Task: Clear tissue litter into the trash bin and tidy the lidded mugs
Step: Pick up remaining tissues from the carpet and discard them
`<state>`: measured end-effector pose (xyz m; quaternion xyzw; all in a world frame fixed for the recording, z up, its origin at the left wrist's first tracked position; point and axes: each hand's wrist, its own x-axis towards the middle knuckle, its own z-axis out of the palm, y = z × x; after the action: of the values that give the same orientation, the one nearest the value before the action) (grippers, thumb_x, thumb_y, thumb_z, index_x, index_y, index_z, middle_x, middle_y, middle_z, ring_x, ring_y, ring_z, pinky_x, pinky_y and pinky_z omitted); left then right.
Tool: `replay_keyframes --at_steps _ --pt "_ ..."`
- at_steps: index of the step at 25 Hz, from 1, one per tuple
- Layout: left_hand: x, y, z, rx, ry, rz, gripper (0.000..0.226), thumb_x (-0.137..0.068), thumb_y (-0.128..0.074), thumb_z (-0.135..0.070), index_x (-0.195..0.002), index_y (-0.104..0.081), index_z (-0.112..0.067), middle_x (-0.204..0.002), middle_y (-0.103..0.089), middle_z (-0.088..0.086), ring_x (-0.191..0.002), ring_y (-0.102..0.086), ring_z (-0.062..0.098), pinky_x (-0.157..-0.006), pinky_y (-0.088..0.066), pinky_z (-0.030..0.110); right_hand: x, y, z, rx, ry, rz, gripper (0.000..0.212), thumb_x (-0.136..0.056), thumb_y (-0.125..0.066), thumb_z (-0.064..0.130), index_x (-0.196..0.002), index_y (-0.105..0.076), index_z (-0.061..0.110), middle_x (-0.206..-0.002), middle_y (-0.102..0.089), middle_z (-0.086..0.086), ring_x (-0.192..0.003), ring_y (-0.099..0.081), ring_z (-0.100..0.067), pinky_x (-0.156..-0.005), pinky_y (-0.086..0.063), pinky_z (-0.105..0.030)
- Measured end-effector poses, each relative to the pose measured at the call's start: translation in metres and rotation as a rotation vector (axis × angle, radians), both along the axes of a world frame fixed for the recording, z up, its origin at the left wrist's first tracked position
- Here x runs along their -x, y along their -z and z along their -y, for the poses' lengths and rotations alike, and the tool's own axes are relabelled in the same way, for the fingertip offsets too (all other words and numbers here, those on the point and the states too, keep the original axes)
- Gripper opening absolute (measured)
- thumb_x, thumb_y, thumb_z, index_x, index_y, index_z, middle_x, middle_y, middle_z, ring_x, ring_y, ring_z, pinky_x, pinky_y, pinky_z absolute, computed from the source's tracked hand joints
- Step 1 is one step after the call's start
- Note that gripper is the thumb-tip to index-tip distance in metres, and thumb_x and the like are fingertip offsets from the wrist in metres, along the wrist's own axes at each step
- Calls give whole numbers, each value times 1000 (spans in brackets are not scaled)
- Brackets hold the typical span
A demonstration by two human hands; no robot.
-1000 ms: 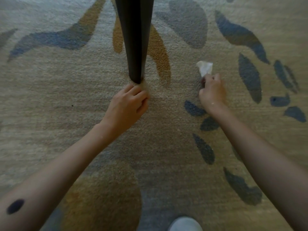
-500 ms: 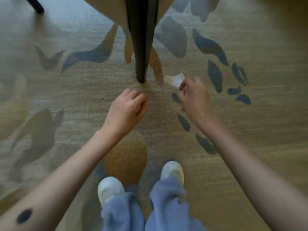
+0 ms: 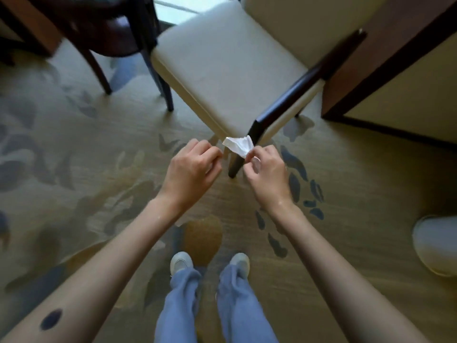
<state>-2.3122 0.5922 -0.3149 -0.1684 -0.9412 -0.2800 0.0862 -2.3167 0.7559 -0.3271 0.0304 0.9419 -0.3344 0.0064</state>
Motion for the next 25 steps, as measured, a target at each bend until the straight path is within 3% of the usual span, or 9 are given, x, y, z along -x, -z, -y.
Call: replay_keyframes --at_steps 7,11,17,19,25 --pt "-42 -133 110 -2 -373 -167 9 -83 -55 -13 -85 -63 -9 -79 -62 9 -77 -55 27 -63 -46 35 13 -138 117 49 -364 -68 9 -82 -58 11 -88 -63 7 -97 -57 -13 -86 -56 -27 -77 -44 -32" --pt "-93 -174 216 33 -587 -206 12 -85 -52 -14 -87 -62 -8 -81 -61 10 -80 -54 27 -61 -45 36 -7 -183 245 101 -605 -178 9 -81 -58 9 -88 -63 6 -95 -57 -13 -82 -54 -26 -71 -43 -32" --pt "-220 -214 398 91 -898 -271 9 -84 -53 -11 -85 -62 -9 -81 -61 8 -79 -51 25 -65 -42 33 -87 -216 464 123 -942 -239 11 -82 -57 11 -90 -64 9 -95 -54 -6 -75 -46 -19 -64 -28 -17" --pt "-274 -221 449 127 -1006 -271 9 -84 -53 -10 -85 -62 -8 -82 -62 9 -79 -53 25 -65 -44 34 -123 -222 535 132 -1073 -232 12 -82 -57 10 -90 -65 8 -96 -55 -9 -74 -47 -20 -64 -33 -24" --pt "-409 -225 567 166 -1336 -199 9 -85 -55 -8 -88 -64 -6 -85 -63 10 -84 -55 26 -67 -47 35 -214 -229 702 117 -1373 -244 13 -86 -56 12 -94 -65 7 -101 -55 -9 -77 -55 -21 -63 -45 -26"
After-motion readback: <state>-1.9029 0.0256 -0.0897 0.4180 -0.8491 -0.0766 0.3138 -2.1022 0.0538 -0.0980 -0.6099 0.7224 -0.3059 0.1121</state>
